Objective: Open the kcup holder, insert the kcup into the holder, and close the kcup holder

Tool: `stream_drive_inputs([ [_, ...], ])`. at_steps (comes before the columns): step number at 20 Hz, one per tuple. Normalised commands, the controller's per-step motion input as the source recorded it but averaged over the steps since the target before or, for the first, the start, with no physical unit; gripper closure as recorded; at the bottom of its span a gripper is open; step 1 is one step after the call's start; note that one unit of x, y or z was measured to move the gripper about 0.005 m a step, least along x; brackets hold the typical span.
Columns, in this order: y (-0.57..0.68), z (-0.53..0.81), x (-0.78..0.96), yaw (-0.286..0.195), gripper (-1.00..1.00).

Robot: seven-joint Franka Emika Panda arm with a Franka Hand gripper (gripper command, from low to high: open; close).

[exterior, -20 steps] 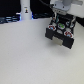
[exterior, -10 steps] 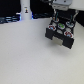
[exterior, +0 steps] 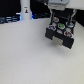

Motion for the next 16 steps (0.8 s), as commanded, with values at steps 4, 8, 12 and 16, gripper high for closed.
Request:
stream_drive_inputs([
  [4,-0.37,0.05,0.72,0.011,-1.0],
  [8,-0.31,0.0,0.74,0.029,-1.0],
  [12,-0.16,0.01,0.75,0.05,-1.0],
  [16,-0.01,-0.04,0.76,0.067,-1.0],
])
